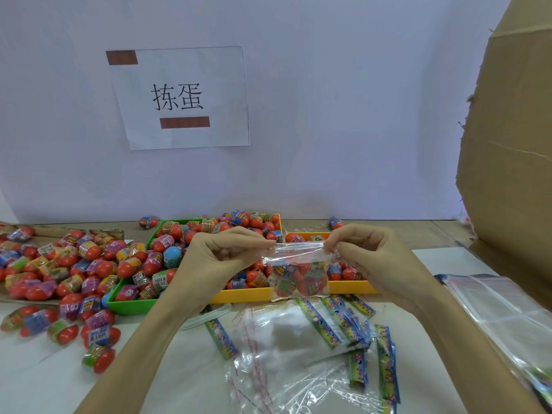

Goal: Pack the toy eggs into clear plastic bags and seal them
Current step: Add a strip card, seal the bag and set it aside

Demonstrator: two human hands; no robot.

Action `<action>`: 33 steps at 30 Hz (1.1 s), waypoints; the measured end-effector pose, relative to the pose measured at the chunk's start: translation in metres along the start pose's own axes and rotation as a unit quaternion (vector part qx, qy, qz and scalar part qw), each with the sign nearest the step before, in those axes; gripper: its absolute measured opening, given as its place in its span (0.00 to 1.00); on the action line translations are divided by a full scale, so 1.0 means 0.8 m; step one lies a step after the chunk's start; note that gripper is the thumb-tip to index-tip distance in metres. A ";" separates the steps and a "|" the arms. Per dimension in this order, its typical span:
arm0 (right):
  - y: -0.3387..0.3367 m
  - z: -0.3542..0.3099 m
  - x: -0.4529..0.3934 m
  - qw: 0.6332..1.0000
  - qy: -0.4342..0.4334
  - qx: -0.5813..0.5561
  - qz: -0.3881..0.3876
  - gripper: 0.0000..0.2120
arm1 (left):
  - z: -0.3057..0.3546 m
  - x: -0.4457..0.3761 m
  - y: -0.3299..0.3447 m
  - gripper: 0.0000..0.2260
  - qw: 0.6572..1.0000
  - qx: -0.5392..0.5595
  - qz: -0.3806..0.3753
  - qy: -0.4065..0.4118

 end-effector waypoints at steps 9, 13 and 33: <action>-0.002 -0.004 0.002 0.997 -0.054 0.054 0.009 0.18 | 0.001 0.001 -0.002 0.11 0.997 -0.055 -0.027 0.035; -0.001 -0.007 0.003 0.995 -0.077 0.067 0.003 0.18 | 0.004 0.002 -0.003 0.10 0.996 -0.080 -0.032 0.038; 0.001 -0.006 0.001 0.983 -0.114 0.142 -0.036 0.21 | 0.015 0.001 -0.005 0.06 0.992 -0.125 -0.029 0.004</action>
Point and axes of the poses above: each hand's wrist, its own x-axis away from the middle knuckle, its own y-axis out of the palm, z = x × y, the point moved 2 cm from there along -x, towards the middle knuckle
